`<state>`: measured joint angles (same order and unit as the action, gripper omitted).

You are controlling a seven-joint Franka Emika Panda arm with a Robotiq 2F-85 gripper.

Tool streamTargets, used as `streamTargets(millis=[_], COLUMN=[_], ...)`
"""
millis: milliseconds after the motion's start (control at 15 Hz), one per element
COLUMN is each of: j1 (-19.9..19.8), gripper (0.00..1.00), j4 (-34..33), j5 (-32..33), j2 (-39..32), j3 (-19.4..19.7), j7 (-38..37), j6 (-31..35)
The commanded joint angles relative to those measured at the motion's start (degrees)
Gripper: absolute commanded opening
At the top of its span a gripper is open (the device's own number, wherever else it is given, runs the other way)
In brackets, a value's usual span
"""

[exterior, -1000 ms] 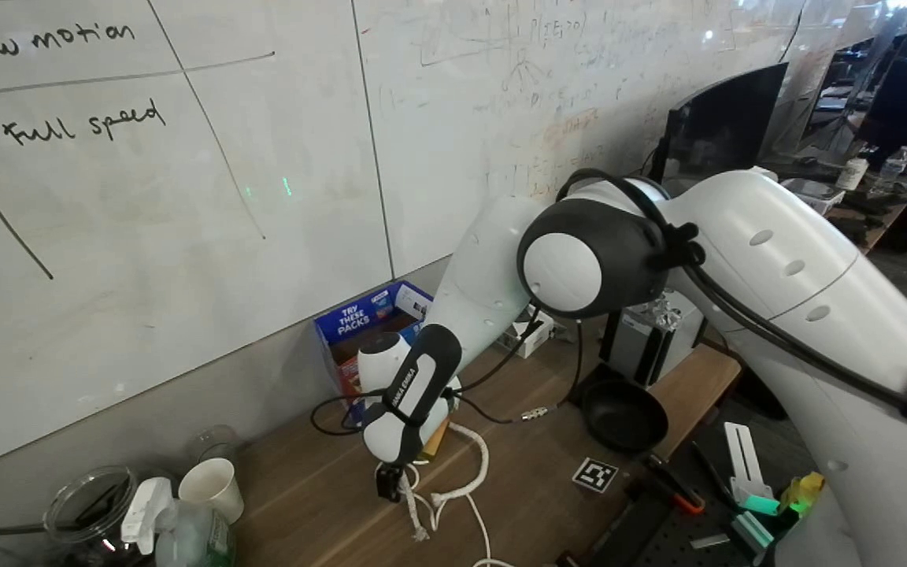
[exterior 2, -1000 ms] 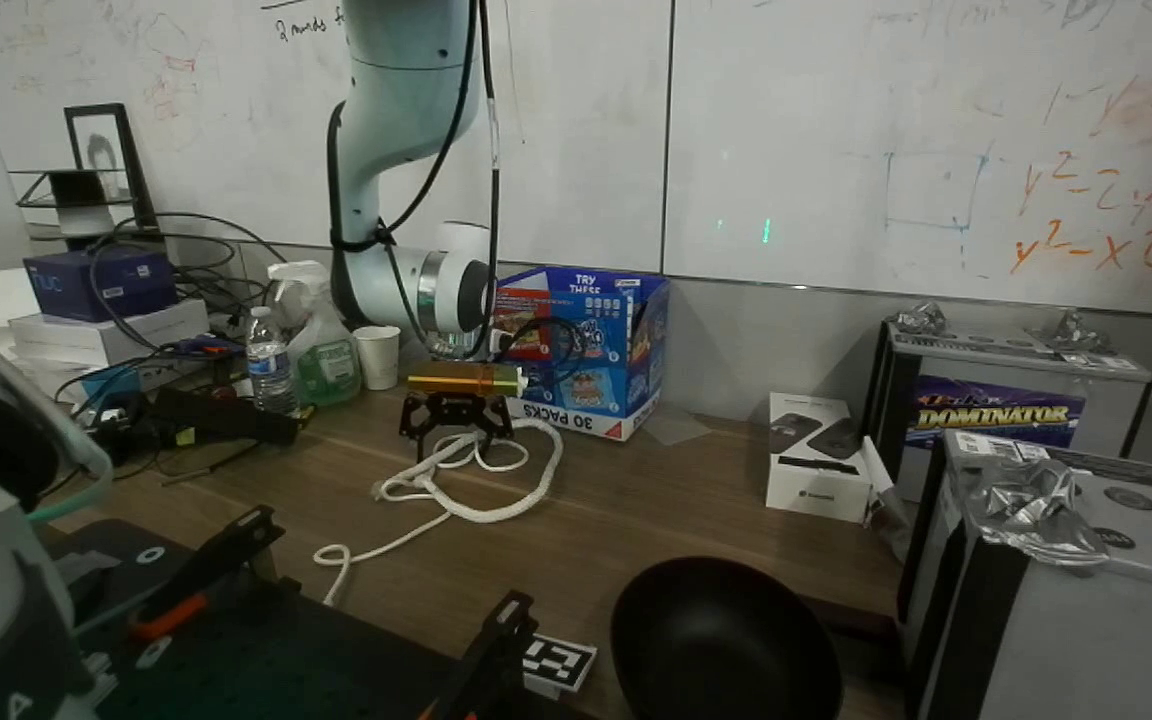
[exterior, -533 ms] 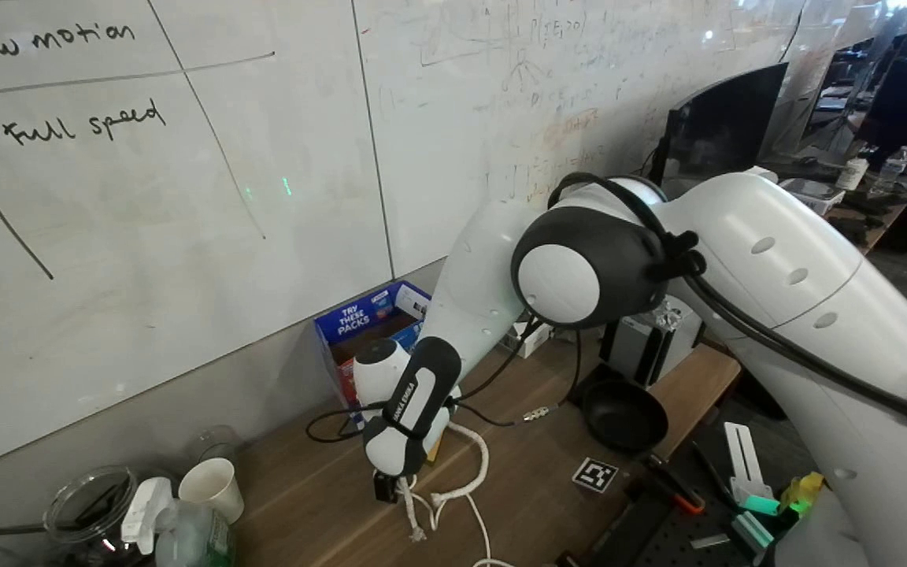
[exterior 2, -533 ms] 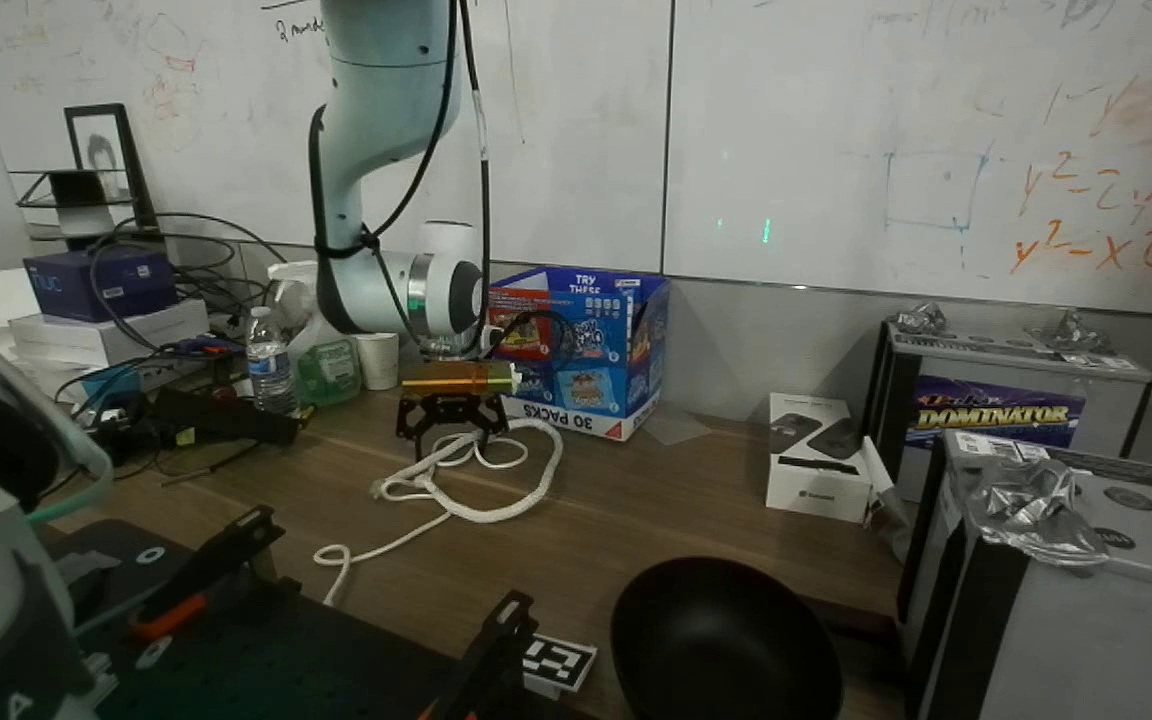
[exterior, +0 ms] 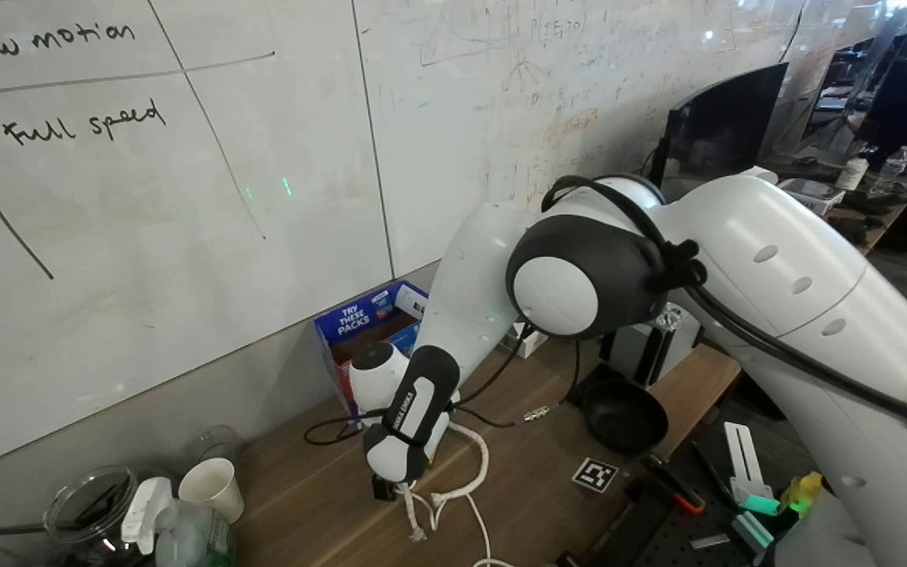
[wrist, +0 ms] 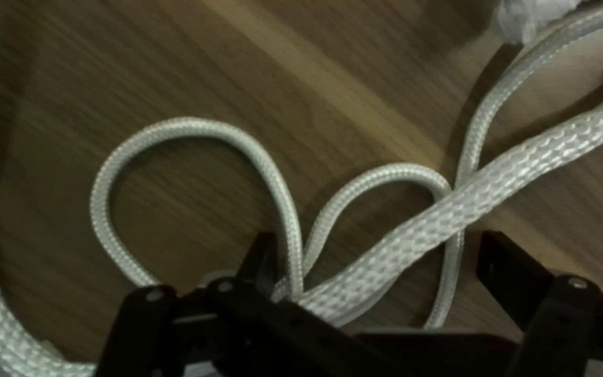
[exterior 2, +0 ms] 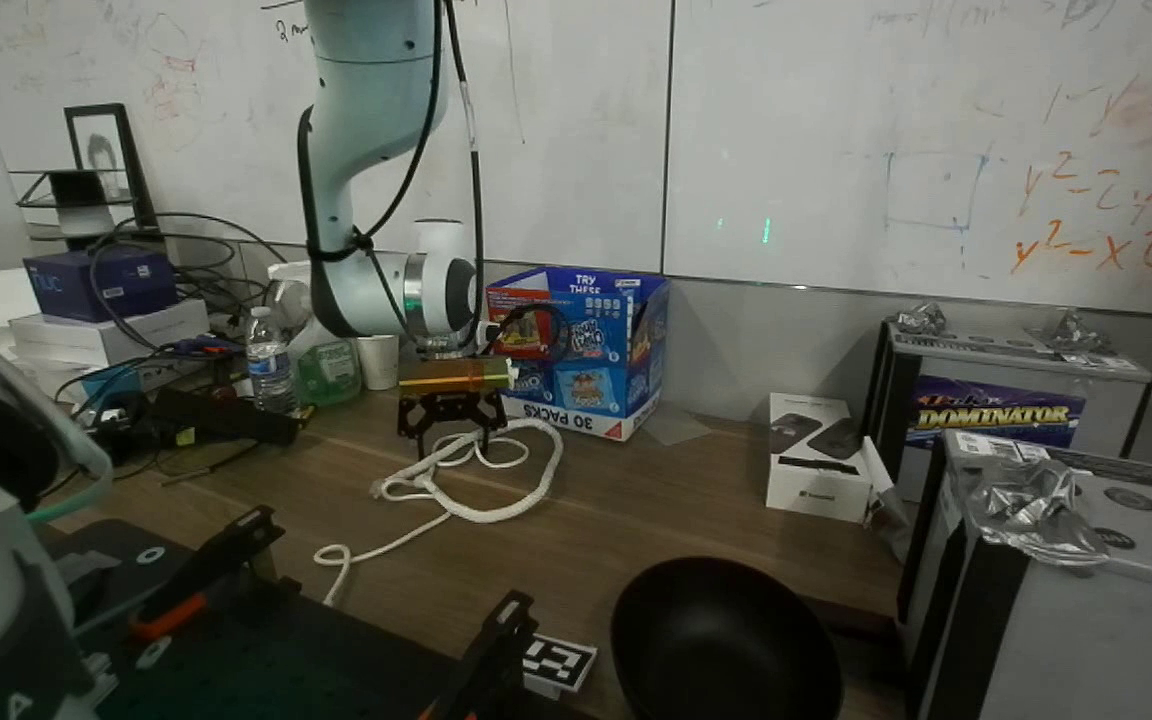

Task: Put the ropes in the box

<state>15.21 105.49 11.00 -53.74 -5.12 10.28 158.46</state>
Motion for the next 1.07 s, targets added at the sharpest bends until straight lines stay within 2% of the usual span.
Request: streamTargets(millis=[0,267,400,600,933,1000], j1=[1.20,1.48,1.67,1.79,2.23,2.18], gripper=[1.00,1.00,0.75,0.49,0.14,0.14], j4=[0.68,0.51,0.55,0.53,0.14,-0.01], j5=[1.45,1.57,1.76,1.80,1.93,1.87], j2=[0.86,0.63,0.65,0.88,1.12,1.16], j3=[1.65,2.26,2.53,2.75,3.71,3.89], j7=[-2.18,-2.59,-2.60,-2.73,-3.30,-3.38], j6=[1.26,1.38,1.37,1.32,-0.44,-1.09])
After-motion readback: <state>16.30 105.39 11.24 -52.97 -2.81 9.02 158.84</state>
